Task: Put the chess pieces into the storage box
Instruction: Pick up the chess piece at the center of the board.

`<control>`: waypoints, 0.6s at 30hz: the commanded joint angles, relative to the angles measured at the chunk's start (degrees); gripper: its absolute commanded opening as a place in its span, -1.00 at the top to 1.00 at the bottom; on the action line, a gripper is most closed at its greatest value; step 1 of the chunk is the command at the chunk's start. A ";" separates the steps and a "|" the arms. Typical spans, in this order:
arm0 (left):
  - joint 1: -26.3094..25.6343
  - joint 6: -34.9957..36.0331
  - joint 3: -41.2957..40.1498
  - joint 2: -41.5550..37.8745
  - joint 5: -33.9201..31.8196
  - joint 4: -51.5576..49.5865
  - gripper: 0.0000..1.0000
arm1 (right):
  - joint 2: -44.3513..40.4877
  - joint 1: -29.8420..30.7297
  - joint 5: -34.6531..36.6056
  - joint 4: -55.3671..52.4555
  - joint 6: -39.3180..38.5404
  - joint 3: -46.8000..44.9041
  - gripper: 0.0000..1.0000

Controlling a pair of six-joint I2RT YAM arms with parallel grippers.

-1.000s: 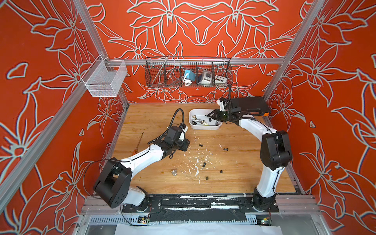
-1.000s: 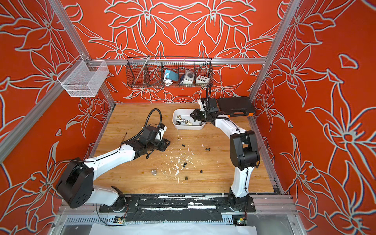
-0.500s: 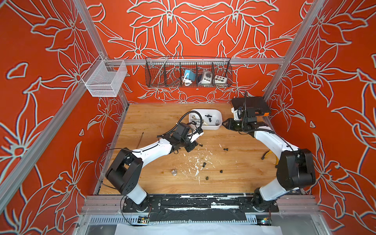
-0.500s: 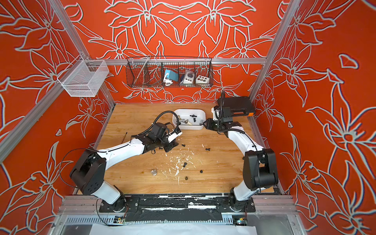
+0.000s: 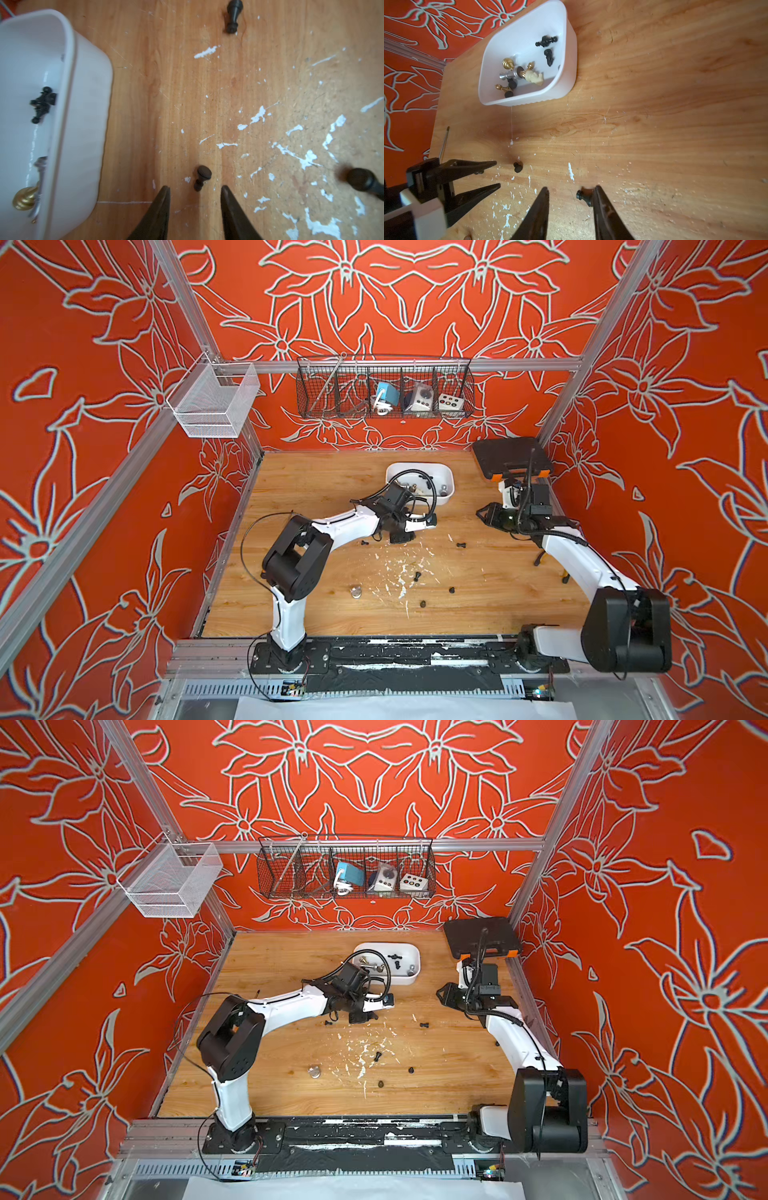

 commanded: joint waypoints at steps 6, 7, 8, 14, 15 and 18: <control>-0.38 5.49 5.82 5.95 0.51 -8.66 0.15 | -3.69 -1.95 -0.84 -2.39 -0.90 -2.62 0.24; -0.39 5.23 6.28 6.55 0.49 -8.55 0.15 | -3.91 -2.10 -0.92 -2.32 -0.69 -3.00 0.24; -0.40 4.96 6.58 6.99 0.42 -8.40 0.15 | -4.17 -2.06 -1.00 -2.19 -0.55 -3.35 0.23; -0.38 4.78 8.38 9.55 -1.16 -8.67 0.15 | -4.88 -2.57 -1.26 -2.58 -0.63 -3.90 0.23; -0.38 4.77 8.61 9.87 -1.39 -8.79 0.15 | -4.87 -2.60 -1.19 -2.65 -0.64 -3.91 0.23; -0.38 4.69 9.13 10.57 -1.27 -9.24 0.18 | -4.88 -2.87 -1.37 -2.71 -0.72 -3.91 0.23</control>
